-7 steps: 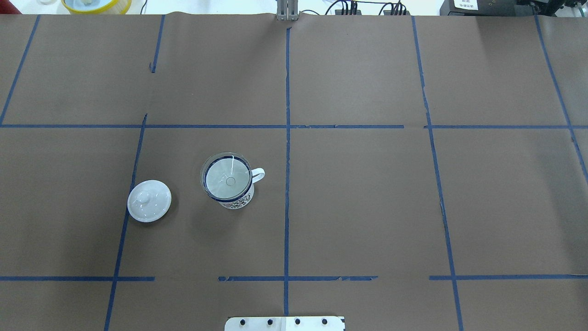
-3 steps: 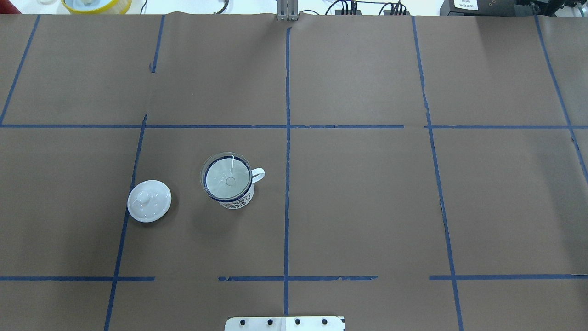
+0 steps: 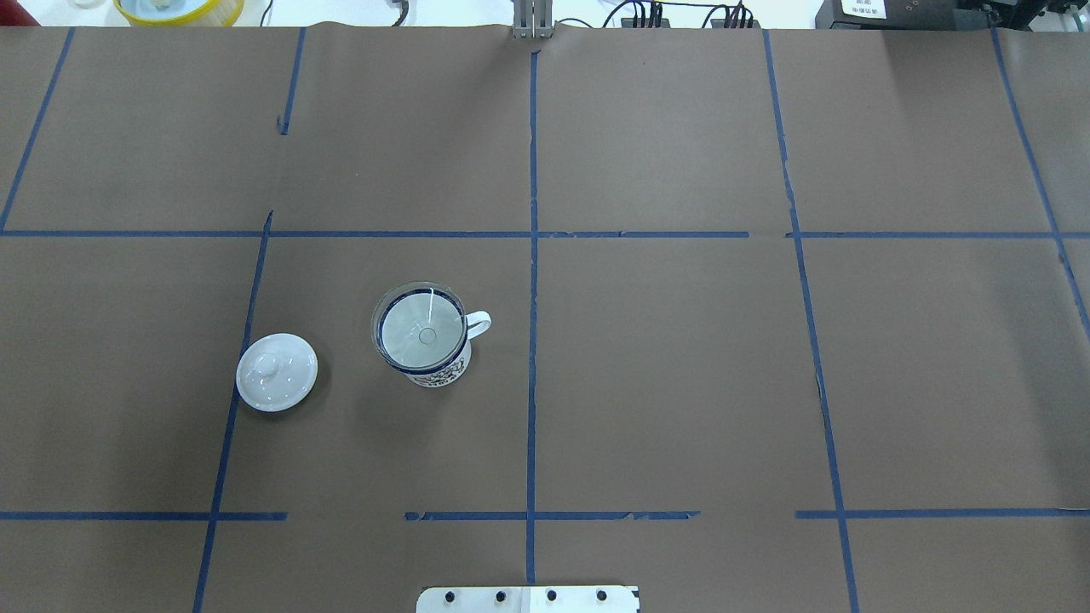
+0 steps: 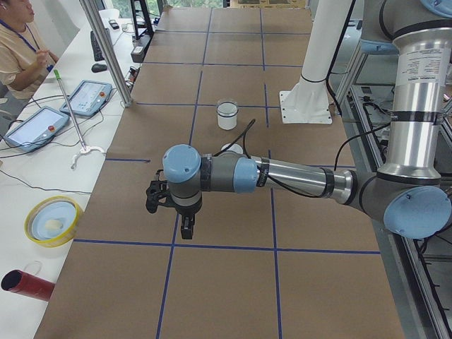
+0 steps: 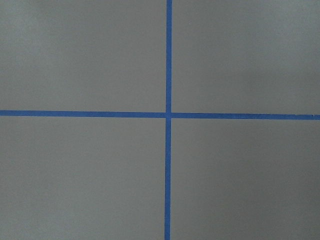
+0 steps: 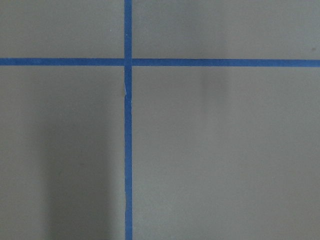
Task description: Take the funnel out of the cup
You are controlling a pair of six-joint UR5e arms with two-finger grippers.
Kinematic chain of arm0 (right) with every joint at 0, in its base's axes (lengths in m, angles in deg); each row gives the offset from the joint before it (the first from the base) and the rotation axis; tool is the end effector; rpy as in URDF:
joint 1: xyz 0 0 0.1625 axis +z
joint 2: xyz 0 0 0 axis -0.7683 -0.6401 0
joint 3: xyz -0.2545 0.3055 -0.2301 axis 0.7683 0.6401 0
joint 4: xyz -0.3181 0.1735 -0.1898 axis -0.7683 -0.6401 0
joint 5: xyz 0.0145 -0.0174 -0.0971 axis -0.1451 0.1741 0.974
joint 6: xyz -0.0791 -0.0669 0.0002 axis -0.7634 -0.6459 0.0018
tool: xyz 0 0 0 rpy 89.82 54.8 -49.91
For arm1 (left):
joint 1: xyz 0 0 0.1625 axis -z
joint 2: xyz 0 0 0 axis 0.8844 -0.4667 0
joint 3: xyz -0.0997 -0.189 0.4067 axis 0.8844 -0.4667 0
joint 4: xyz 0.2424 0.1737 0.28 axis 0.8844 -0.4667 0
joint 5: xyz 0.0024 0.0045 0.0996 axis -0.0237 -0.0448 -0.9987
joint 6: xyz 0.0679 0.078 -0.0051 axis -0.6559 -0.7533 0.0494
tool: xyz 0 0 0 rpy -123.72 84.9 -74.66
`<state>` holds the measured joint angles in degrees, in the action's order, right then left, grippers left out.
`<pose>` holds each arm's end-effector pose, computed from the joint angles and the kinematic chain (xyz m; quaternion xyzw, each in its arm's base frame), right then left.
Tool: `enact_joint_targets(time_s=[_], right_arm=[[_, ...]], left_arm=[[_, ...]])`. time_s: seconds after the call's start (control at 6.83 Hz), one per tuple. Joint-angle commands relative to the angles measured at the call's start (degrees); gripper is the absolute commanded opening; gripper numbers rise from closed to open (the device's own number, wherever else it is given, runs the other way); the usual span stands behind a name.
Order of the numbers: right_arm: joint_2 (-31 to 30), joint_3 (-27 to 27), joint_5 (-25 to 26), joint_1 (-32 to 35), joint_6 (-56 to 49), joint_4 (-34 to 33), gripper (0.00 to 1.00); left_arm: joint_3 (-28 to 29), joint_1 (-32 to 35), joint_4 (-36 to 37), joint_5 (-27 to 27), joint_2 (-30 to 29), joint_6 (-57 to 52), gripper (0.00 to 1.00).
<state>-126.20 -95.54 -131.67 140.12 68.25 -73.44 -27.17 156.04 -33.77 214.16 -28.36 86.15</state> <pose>0.0644 -0.4358 0.7074 -0.0096 -0.3520 0.0052 0.9359 -0.0900 -0.4844 0.6266 0.0321 0.4007 -0.0210 0.9154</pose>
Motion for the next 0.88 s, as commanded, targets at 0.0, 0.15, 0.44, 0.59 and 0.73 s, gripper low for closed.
enact_joint_targets(time_s=[0.0, 0.15, 0.44, 0.59, 0.73], right_arm=[[0.0, 0.0, 0.0, 0.0, 0.0, 0.0, 1.0], [0.0, 0.0, 0.0, 0.0, 0.0, 0.0, 1.0], [0.0, 0.0, 0.0, 0.0, 0.0, 0.0, 1.0], [0.0, 0.0, 0.0, 0.0, 0.0, 0.0, 1.0], [0.0, 0.0, 0.0, 0.0, 0.0, 0.0, 1.0]], left_arm=[[0.2, 0.0, -0.3, 0.2, 0.0, 0.1, 1.0], [0.2, 0.0, -0.4, 0.3, 0.1, 0.0, 1.0], [-0.3, -0.2, -0.4, 0.2, -0.1, -0.1, 1.0], [-0.6, -0.2, -0.4, 0.3, -0.2, 0.1, 1.0], [-0.5, -0.2, -0.4, 0.2, -0.1, 0.2, 1.0]])
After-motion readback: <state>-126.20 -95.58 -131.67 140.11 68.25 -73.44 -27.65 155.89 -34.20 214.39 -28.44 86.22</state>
